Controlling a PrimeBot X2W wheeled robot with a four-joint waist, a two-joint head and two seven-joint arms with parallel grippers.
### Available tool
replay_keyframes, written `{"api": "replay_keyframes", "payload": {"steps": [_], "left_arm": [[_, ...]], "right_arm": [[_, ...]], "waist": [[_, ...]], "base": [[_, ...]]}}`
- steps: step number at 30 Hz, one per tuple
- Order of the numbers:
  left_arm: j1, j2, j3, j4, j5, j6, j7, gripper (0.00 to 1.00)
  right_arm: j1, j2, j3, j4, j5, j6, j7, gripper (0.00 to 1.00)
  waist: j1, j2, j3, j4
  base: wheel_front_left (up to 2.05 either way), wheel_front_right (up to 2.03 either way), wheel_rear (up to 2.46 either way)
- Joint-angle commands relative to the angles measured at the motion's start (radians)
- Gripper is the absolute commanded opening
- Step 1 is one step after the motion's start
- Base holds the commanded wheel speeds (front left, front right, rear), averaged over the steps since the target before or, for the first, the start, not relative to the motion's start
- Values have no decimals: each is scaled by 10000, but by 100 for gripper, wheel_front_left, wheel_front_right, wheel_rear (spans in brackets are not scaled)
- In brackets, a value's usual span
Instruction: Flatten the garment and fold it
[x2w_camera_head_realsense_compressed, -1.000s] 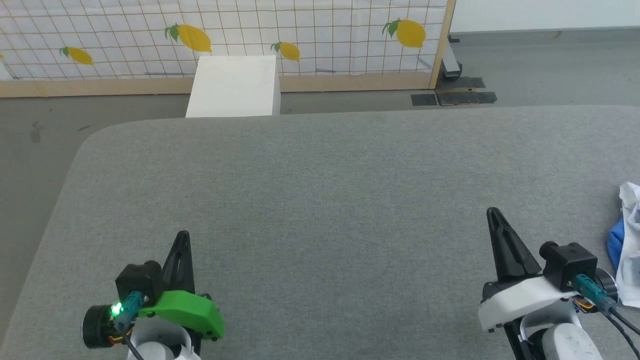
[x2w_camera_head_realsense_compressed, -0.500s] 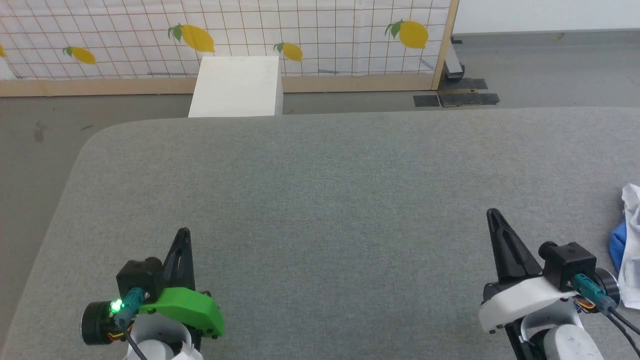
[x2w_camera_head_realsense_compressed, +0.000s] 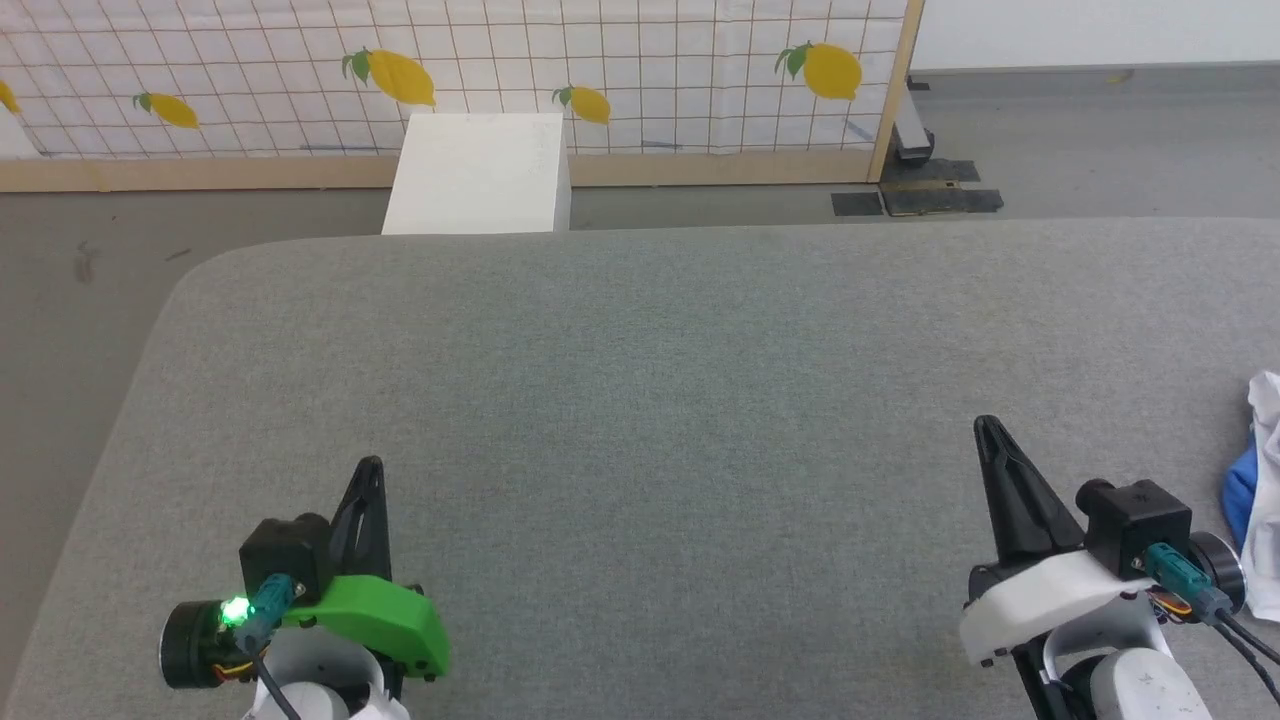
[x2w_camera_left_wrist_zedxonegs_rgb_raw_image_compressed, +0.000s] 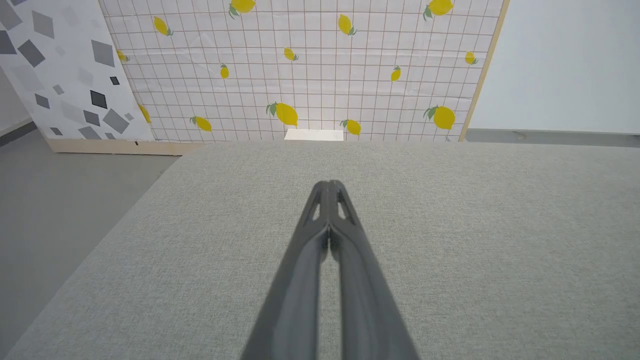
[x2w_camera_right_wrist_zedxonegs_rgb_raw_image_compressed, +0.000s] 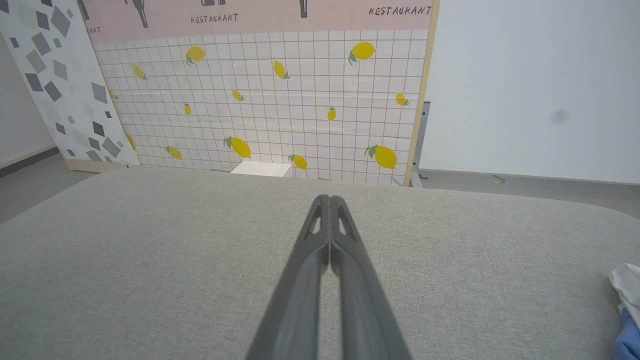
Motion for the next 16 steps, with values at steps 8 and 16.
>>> {"api": "replay_keyframes", "payload": {"steps": [8,16], "left_arm": [[162,-67,46,-243,211,44,182,0],[213,-87,53,-421,343,50,347,0]], "right_arm": [[239,15,-13,-223,-166,-9,198,0],[291,16,-21,-375,-257,-10,363,0]], "waist": [[0,0,-10,36],[0,0,-21,71]], "base": [[0,0,0],[0,0,0]]}}
